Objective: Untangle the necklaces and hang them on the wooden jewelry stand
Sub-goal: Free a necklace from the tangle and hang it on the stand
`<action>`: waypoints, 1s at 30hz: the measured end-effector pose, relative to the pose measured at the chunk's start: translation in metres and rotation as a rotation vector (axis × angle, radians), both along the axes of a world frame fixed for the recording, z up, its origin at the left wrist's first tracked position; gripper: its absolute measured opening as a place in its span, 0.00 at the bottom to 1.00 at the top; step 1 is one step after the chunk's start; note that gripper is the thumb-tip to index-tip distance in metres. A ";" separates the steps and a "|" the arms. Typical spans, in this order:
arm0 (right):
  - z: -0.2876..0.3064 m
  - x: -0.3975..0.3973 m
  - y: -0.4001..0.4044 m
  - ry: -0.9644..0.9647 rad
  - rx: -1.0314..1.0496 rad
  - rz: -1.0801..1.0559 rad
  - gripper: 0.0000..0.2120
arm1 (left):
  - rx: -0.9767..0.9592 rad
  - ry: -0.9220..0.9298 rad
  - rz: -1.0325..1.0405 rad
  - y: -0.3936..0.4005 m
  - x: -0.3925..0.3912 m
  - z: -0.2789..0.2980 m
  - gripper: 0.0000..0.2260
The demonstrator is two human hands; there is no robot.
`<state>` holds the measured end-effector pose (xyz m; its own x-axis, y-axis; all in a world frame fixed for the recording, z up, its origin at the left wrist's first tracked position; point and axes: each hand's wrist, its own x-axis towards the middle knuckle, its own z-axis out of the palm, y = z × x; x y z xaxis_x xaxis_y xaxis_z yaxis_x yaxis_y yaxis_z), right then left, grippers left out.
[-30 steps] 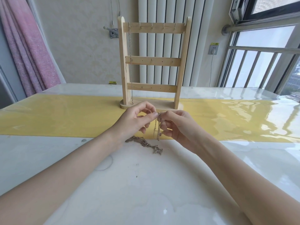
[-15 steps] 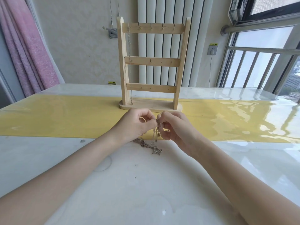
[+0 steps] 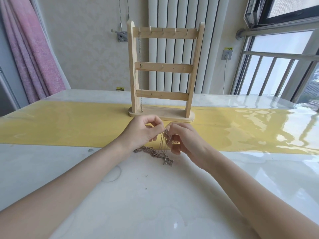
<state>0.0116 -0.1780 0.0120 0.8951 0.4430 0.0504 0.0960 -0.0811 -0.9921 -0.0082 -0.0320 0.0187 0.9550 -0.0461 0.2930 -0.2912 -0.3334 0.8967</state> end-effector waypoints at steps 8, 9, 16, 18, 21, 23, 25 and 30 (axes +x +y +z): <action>-0.001 -0.002 0.000 -0.075 0.052 -0.158 0.10 | 0.176 -0.117 0.065 0.000 0.002 -0.001 0.08; 0.000 -0.003 0.000 -0.085 0.048 -0.174 0.11 | 0.231 -0.155 0.072 0.000 0.001 -0.001 0.09; 0.001 -0.002 -0.002 -0.089 0.118 -0.150 0.12 | 0.095 -0.101 -0.023 0.000 0.001 0.003 0.10; 0.002 -0.001 -0.002 -0.091 0.123 -0.095 0.11 | -0.016 -0.038 -0.053 -0.001 -0.001 0.004 0.10; 0.004 -0.002 -0.003 -0.152 0.061 -0.045 0.10 | -0.175 0.054 -0.094 -0.001 -0.001 0.005 0.10; 0.003 -0.003 -0.001 -0.216 -0.020 -0.029 0.09 | -0.211 0.073 -0.096 0.001 0.001 0.003 0.07; 0.000 -0.003 0.002 -0.272 -0.112 -0.015 0.09 | -0.211 0.080 -0.091 0.002 0.003 0.000 0.05; -0.003 -0.001 -0.001 -0.221 -0.054 -0.095 0.09 | 0.073 -0.108 0.009 0.007 0.008 -0.003 0.10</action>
